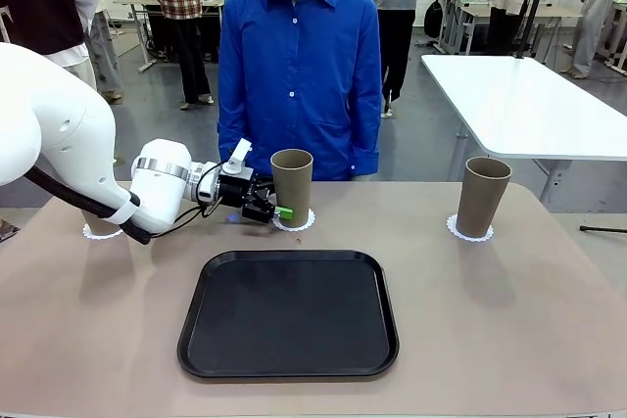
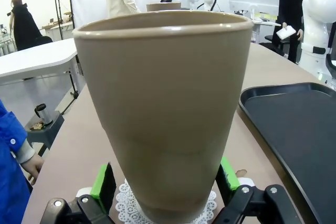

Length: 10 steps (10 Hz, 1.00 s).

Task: Place coasters on the table and set cups on them.
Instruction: Take one Reusable plastic cup from the Flat Tray and place it on a coaster set by the human.

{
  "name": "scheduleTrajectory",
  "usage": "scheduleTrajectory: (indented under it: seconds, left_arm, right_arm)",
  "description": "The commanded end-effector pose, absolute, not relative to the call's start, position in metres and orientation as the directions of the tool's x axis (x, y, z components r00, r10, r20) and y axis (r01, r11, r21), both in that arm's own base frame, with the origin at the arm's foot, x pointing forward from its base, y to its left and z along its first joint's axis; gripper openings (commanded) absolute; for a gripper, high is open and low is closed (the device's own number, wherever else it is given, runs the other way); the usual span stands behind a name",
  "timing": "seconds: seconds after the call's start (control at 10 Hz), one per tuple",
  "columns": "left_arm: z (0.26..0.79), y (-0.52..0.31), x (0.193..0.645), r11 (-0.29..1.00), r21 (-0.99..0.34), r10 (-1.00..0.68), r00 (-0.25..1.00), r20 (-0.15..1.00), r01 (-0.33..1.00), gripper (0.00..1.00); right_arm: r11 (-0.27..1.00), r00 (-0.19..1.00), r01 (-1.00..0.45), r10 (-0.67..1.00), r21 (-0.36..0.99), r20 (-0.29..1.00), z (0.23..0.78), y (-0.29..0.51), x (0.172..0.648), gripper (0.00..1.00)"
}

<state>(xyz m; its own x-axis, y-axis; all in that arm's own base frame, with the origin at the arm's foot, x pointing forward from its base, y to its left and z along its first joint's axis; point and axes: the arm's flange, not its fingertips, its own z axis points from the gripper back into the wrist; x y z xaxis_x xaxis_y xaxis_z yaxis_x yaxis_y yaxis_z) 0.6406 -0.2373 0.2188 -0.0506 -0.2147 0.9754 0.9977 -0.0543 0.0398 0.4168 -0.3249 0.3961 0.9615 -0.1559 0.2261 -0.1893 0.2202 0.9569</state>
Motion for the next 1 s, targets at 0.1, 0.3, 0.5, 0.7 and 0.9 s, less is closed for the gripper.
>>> scheduleTrajectory:
  seconds: [0.1,0.3,0.5,0.7,0.9]
  left_arm:
    - [0.238,-0.223,0.631,-0.057,0.095,-0.308,-0.108,0.945,0.994,1.00]
    - [0.259,-0.217,0.621,-0.058,0.151,-0.448,-0.161,0.880,0.987,1.00]
    - [0.276,-0.216,0.609,-0.081,0.169,-0.565,-0.185,0.805,0.982,1.00]
    - [0.292,-0.214,0.596,-0.094,0.200,-0.684,-0.209,0.699,0.975,1.00]
    - [0.322,-0.210,0.576,-0.099,0.240,-0.801,-0.220,0.557,0.966,1.00]
  right_arm:
    - [0.224,0.962,-0.185,-0.159,0.957,0.223,0.396,-0.323,0.416,1.00]
    - [0.224,0.962,-0.185,-0.159,0.957,0.223,0.396,-0.323,0.416,1.00]
    - [0.224,0.962,-0.185,-0.159,0.957,0.223,0.396,-0.323,0.416,1.00]
    - [0.224,0.962,-0.185,-0.159,0.957,0.223,0.396,-0.323,0.416,1.00]
    - [0.224,0.962,-0.185,-0.159,0.957,0.223,0.396,-0.323,0.416,1.00]
